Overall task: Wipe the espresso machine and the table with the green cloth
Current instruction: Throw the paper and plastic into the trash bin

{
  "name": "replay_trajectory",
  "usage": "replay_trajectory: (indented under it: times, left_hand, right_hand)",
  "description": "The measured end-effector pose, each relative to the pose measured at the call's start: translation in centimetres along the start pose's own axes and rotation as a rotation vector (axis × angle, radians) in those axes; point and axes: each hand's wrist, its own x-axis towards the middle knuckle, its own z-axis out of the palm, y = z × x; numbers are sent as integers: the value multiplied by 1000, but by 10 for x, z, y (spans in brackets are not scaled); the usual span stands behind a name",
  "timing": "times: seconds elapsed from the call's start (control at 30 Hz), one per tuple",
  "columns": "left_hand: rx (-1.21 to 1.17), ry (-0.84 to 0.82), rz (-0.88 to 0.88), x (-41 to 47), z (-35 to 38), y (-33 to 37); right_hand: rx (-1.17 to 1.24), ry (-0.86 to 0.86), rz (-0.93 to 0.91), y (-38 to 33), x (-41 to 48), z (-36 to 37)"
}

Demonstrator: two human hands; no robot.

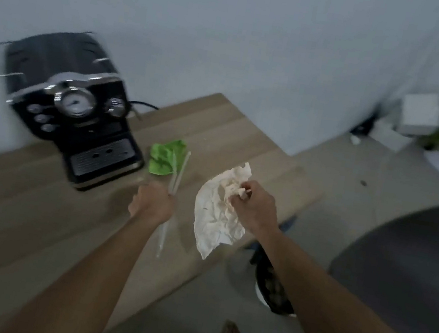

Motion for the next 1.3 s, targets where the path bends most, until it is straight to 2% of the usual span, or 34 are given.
replay_trajectory:
  times: [0.23, 0.43, 0.63, 0.77, 0.9, 1.13, 1.3]
  left_hand:
    - [-5, -175, 327, -45, 66, 111]
    - [-16, -274, 392, -82, 137, 195]
    - [73, -318, 381, -100, 224, 239]
    - [133, -323, 350, -91, 276, 246]
    - [163, -360, 362, -69, 336, 232]
    - [206, -392, 347, -19, 452, 179]
    - [216, -445, 350, 19, 527, 128]
  right_hand:
    - [13, 264, 224, 95, -26, -105]
    - [8, 360, 355, 176, -31, -164]
    - [8, 308, 452, 267, 2, -183]
    - [53, 274, 522, 321, 29, -157]
    - [122, 208, 581, 367, 48, -98]
    - [121, 118, 682, 453, 62, 21]
    - [49, 118, 655, 525, 82, 91]
